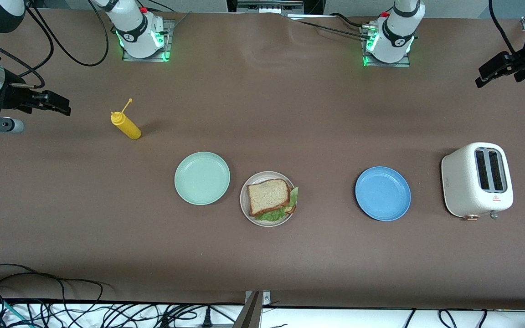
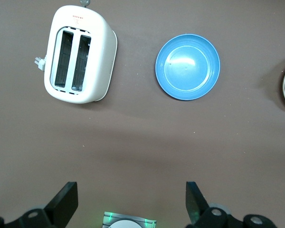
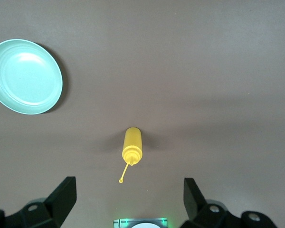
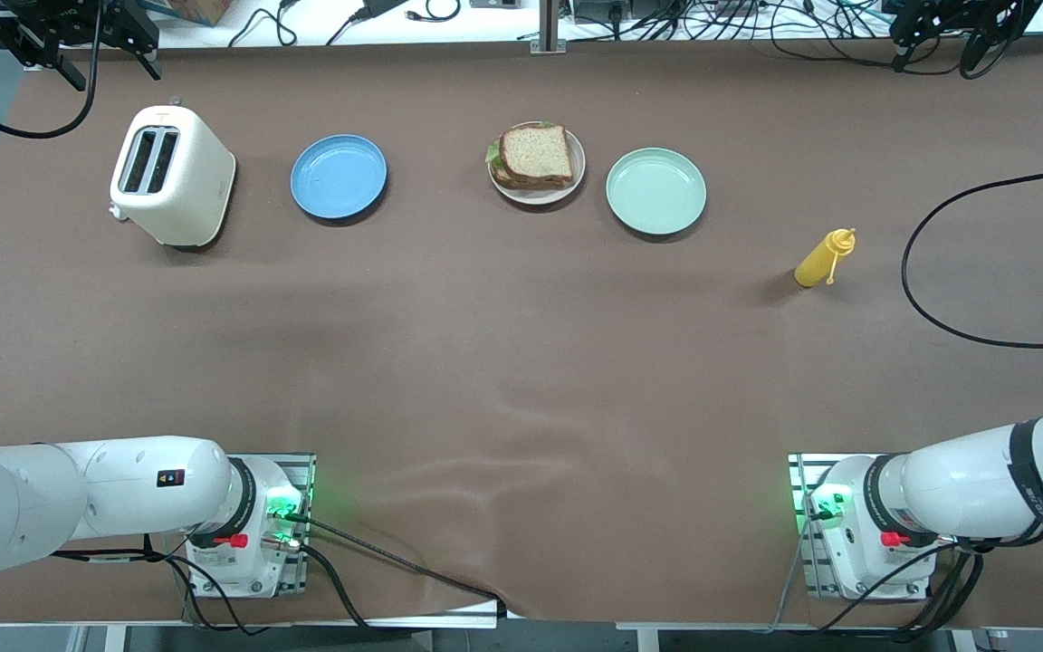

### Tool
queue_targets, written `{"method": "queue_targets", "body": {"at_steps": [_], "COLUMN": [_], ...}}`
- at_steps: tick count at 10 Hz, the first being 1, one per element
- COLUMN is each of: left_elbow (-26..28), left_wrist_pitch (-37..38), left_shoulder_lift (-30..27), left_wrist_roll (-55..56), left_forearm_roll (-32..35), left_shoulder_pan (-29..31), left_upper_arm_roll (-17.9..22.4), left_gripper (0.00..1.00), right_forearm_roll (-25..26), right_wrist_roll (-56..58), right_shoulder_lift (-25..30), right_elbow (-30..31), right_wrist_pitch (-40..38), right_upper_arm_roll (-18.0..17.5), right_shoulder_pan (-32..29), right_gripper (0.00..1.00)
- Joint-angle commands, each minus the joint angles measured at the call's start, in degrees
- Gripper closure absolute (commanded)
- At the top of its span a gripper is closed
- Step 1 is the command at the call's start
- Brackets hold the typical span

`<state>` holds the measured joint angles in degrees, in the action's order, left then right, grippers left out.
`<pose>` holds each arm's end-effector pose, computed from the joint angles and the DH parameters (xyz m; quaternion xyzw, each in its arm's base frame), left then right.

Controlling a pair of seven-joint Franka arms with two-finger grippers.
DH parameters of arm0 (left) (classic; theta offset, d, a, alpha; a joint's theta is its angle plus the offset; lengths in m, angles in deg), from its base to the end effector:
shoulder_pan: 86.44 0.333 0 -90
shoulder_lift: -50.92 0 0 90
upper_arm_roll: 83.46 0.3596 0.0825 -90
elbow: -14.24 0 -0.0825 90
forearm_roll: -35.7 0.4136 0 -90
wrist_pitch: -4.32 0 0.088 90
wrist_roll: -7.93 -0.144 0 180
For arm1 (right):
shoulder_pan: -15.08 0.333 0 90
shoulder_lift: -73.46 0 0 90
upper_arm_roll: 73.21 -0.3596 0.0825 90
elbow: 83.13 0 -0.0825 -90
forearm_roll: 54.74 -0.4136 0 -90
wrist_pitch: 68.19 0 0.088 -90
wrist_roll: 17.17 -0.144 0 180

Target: Make sandwich on beige plate with both arms

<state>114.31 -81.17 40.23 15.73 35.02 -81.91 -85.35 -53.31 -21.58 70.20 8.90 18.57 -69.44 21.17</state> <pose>0.5047 0.0199 0.6389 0.9953 0.0911 -0.0341 0.0013 0.5875 0.0211 0.5760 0.9970 -0.0180 -0.0733 0.0187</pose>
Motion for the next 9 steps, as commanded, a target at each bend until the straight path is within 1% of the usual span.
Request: {"method": "queue_targets", "body": {"at_steps": [1, 9], "left_elbow": [-2.16, -2.16], "left_wrist_pitch": [1.47, 1.47], "left_shoulder_lift": [1.11, 1.11], "left_wrist_roll": [0.47, 0.47], "left_forearm_roll": [1.91, 1.91], "left_shoulder_pan": [0.13, 0.05], "left_upper_arm_roll": [-0.13, -0.21], "left_gripper": [0.0, 0.0], "right_forearm_roll": [-0.1, -0.19], "right_wrist_roll": [-0.78, -0.6], "right_shoulder_lift": [0.19, 0.19], "right_elbow": [-0.53, -1.23], "right_wrist_pitch": [-0.01, 0.35], "right_upper_arm_roll": [0.01, 0.1], "right_shoulder_pan": [-0.11, -0.11], "right_gripper": [0.0, 0.0]}}
